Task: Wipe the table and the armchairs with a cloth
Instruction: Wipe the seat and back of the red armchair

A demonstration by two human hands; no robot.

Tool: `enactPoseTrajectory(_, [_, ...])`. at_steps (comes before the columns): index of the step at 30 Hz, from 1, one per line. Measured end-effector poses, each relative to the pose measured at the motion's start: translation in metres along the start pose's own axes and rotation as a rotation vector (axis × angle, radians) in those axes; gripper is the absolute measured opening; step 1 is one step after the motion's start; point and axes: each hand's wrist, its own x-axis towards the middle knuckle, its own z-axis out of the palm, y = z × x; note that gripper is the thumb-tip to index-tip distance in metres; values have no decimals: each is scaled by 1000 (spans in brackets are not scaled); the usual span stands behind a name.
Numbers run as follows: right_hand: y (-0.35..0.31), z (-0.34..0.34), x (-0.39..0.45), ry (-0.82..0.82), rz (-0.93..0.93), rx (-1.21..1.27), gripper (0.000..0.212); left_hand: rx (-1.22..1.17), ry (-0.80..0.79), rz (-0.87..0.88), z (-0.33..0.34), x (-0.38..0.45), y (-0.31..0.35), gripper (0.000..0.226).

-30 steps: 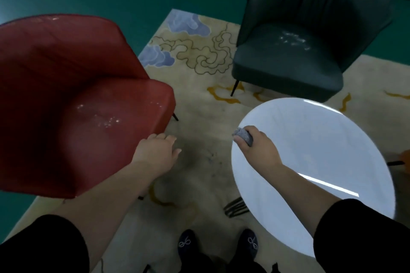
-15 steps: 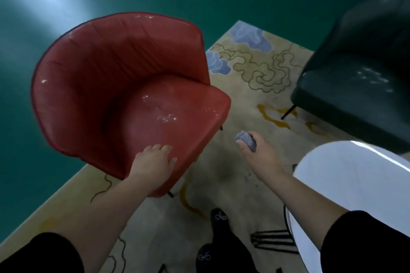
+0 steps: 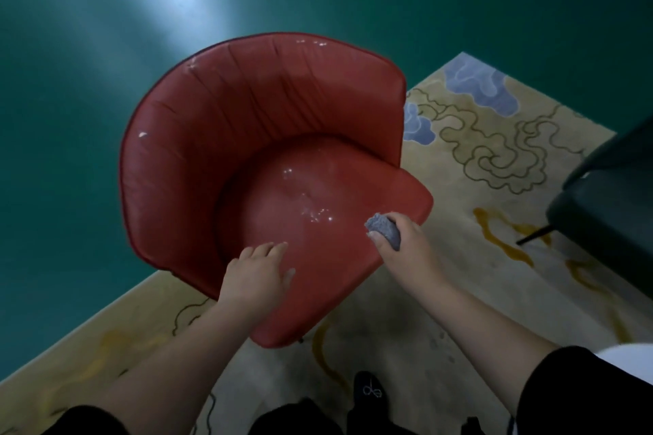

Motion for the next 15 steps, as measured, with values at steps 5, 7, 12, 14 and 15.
enactPoseTrajectory(5, [-14, 36, 31, -15, 0, -25, 47, -20, -23, -22, 10, 26, -36, 59])
enactPoseTrajectory(7, [-22, 54, 43, -14, 16, -58, 46, -12, -34, -14, 12, 39, -56, 59])
enactPoseTrajectory(12, [-47, 98, 65, -1, 98, -84, 47, -2, -82, 75, 7, 82, -108, 61])
enactPoseTrajectory(14, [-57, 116, 71, 19, 137, -83, 46, 7, -93, 122, 3, 99, -128, 61])
enactPoseTrajectory(15, [-63, 124, 74, 25, 154, -82, 44, 16, -94, 143, 2, 107, -137, 61])
